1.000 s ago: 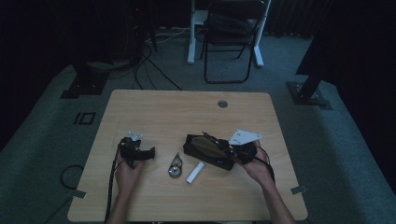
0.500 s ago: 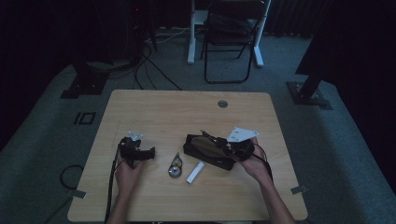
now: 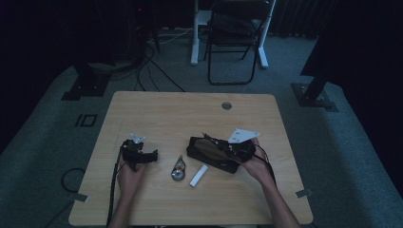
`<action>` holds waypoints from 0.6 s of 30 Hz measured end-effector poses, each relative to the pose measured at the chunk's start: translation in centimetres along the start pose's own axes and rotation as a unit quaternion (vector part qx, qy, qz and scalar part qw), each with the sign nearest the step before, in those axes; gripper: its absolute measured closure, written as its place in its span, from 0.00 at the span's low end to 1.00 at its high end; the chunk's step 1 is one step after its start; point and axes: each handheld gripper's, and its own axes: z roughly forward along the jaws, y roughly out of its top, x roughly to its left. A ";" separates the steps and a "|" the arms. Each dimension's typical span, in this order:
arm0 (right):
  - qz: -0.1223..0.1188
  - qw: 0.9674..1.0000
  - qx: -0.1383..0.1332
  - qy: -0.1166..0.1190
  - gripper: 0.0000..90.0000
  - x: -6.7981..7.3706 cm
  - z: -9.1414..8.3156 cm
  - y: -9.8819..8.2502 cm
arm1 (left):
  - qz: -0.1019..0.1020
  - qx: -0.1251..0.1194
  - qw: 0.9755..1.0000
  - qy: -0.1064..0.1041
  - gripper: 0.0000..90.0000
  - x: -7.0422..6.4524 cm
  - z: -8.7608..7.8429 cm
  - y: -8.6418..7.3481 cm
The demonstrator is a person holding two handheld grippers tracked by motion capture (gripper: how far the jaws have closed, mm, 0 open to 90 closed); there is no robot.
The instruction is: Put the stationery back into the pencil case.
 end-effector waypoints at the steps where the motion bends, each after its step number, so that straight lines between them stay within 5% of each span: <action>1: -0.002 1.000 0.000 0.001 0.89 0.0 0.1 0.0 | 0.000 0.000 1.000 0.000 0.03 0.0 0.0 0.0; 18: -0.001 1.000 0.015 0.009 0.89 -0.2 1.7 -0.3 | 0.000 0.000 1.000 0.000 0.03 0.0 0.0 0.0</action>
